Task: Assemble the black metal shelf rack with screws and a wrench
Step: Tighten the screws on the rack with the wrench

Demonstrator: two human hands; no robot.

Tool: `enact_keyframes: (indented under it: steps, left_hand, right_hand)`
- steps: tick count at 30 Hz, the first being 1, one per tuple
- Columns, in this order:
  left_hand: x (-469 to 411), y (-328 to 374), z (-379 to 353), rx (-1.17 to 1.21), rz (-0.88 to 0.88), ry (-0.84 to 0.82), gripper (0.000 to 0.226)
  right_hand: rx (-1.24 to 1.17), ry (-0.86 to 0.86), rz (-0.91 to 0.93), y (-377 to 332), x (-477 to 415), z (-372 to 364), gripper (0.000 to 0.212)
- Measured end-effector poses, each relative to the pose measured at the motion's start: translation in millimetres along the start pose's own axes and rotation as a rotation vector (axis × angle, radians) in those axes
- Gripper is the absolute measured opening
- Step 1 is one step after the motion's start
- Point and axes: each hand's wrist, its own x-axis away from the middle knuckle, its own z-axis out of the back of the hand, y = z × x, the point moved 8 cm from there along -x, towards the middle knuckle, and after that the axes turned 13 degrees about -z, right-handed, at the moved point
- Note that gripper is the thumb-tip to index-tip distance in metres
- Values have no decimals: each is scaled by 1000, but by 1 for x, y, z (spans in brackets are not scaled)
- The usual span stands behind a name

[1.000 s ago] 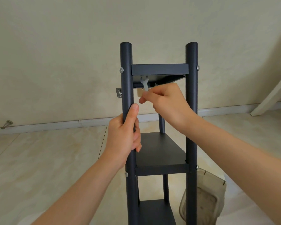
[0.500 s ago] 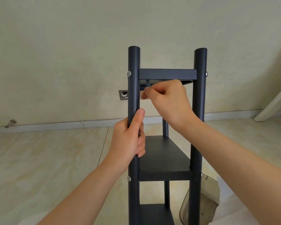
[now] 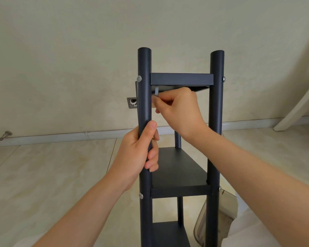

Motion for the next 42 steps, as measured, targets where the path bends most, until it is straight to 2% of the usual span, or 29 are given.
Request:
enact_keyframes:
  steps: [7,10,17,21,31,42]
  left_hand:
    - [-1,0,-2,5,2,-21,70]
    - [-1,-1,-2,-9,11,-31,75]
    - [-1,-1,0,-42,7,-23,74]
    - [0,-1,2,-51,11,-15,74]
    - [0,0,-2,-44,4,-25,72]
    - [1,-1,-1,-39,16,-19,64]
  right_hand:
    - [21,192,147,-2,2,-2,44]
    - [3,217,146,-1,1,-2,46]
    - [-74,90,22,8,3,-6,41]
    - [-24,8,-51,8,8,-5,38]
    - [-34,44,-26,-6,11,17,38]
    - [-106,58,13,3,13,0,36]
